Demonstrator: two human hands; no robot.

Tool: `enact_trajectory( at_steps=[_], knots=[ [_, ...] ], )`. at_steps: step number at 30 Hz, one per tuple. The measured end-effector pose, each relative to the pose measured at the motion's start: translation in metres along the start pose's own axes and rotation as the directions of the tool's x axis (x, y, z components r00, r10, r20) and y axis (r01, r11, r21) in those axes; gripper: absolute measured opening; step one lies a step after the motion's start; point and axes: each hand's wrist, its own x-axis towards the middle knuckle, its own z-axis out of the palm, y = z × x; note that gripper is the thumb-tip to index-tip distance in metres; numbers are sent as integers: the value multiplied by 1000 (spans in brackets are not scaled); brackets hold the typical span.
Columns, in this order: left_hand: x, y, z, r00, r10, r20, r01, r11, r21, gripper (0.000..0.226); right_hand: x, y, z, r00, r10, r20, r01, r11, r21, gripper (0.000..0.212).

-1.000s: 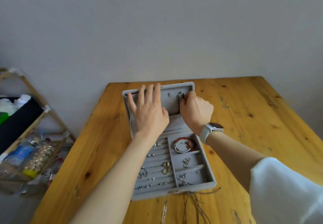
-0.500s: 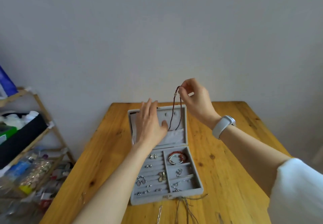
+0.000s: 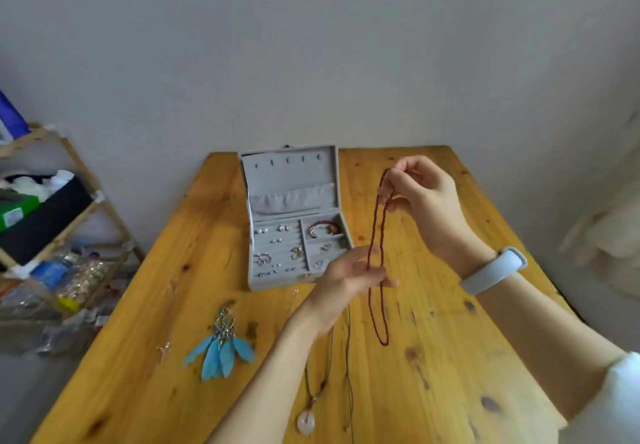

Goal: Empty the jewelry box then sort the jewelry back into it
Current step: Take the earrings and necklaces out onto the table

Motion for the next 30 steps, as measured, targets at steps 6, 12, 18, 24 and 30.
enact_trajectory(
  at_steps=[6,12,18,24,30],
  knots=[
    [-57,-52,37,978,-206,37,205,978,36,13,-64,65,-57,949,273,-159,-273,962,23,21],
    [-86,-80,56,960,-279,-32,276,918,284,33,-78,109,-78,896,389,-215,-417,903,-104,22],
    [-90,-97,60,984,-62,-169,165,692,703,42,-69,150,-55,943,332,-12,-284,788,-546,17],
    [-88,-101,62,978,166,-125,42,432,901,32,-56,168,-33,965,239,107,-93,695,-713,17],
    [-94,-113,59,957,265,-114,54,223,973,26,-56,178,-28,974,132,186,76,584,-808,22]
  ],
)
